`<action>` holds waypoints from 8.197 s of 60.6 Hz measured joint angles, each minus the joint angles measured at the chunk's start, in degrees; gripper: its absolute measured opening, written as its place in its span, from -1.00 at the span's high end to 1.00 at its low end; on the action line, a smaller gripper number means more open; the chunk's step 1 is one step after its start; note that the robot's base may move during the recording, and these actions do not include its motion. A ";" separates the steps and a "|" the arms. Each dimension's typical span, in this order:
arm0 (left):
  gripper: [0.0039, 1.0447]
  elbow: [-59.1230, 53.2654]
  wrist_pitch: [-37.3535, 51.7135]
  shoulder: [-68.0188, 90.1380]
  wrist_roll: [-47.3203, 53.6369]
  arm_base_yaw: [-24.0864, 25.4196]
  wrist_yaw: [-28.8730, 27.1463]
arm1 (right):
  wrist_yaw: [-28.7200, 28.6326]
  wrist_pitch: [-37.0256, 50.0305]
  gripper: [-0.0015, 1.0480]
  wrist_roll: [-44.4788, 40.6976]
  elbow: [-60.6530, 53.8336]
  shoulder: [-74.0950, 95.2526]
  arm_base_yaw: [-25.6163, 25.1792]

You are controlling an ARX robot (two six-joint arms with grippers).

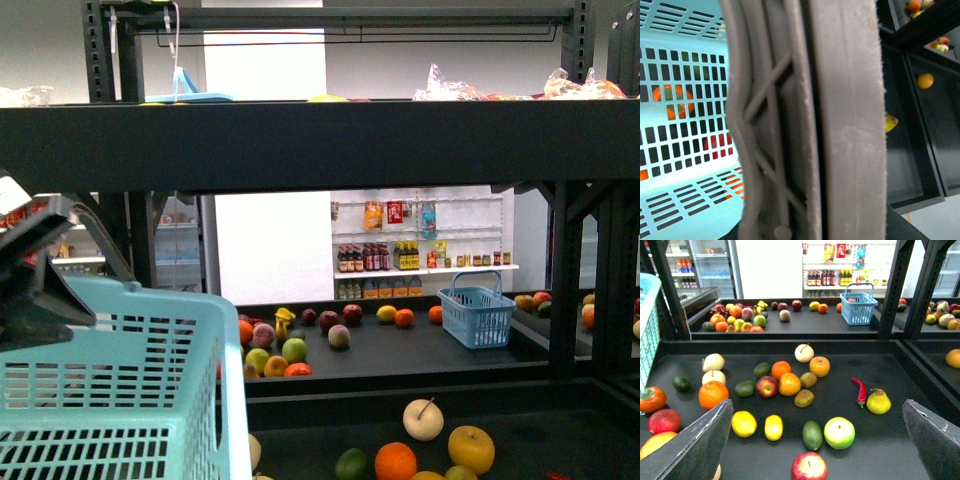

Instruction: Pick lemon from shelf

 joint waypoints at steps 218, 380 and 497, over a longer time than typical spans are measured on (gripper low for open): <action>0.49 8.55 0.98 11.58 1.49 -6.97 -1.25 | -3.58 3.93 0.05 0.94 103.67 161.13 7.21; 0.49 8.55 0.98 11.69 1.70 -7.04 -1.44 | -24.09 7.61 -0.95 29.73 79.82 110.71 18.51; 0.49 8.55 0.96 11.69 1.66 -7.04 -1.33 | -17.22 11.93 -0.95 11.23 92.50 151.99 11.76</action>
